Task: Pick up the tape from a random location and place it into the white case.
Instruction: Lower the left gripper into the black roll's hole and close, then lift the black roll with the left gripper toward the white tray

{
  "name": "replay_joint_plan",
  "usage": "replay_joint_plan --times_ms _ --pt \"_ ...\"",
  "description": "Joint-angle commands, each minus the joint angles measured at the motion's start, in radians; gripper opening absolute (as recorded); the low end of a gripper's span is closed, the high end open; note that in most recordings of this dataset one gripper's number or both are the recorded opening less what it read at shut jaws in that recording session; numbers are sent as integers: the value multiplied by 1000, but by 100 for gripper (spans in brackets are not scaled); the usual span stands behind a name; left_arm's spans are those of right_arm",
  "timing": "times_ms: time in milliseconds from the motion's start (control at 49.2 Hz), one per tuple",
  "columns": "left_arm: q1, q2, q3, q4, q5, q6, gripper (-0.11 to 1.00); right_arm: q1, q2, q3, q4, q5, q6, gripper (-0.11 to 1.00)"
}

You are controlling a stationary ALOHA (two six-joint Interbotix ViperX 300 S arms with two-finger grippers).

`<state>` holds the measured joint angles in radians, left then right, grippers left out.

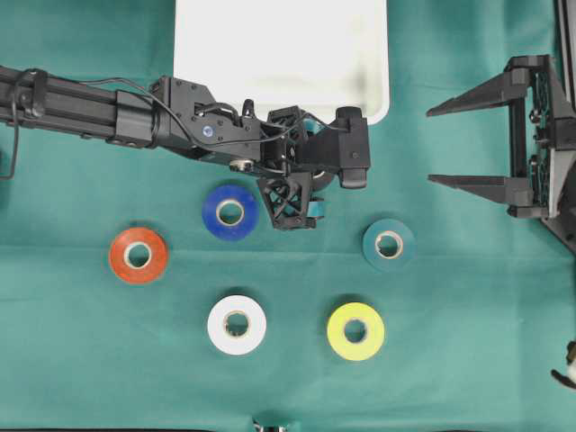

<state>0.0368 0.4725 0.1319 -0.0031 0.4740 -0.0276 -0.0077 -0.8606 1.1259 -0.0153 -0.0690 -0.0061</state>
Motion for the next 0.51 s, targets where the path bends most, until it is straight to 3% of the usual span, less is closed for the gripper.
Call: replay_joint_plan --times_ms 0,203,264,488 --pt "6 -3 8 -3 32 -11 84 -2 3 -15 -2 -3 0 89" --pt "6 -3 3 -3 54 -14 33 -2 6 -15 -2 -3 0 89" --pt "6 -3 3 -3 52 -14 22 -2 8 -15 -2 -3 0 89" --pt "6 -5 -5 -3 52 -12 22 -2 11 -15 -2 -3 0 89"
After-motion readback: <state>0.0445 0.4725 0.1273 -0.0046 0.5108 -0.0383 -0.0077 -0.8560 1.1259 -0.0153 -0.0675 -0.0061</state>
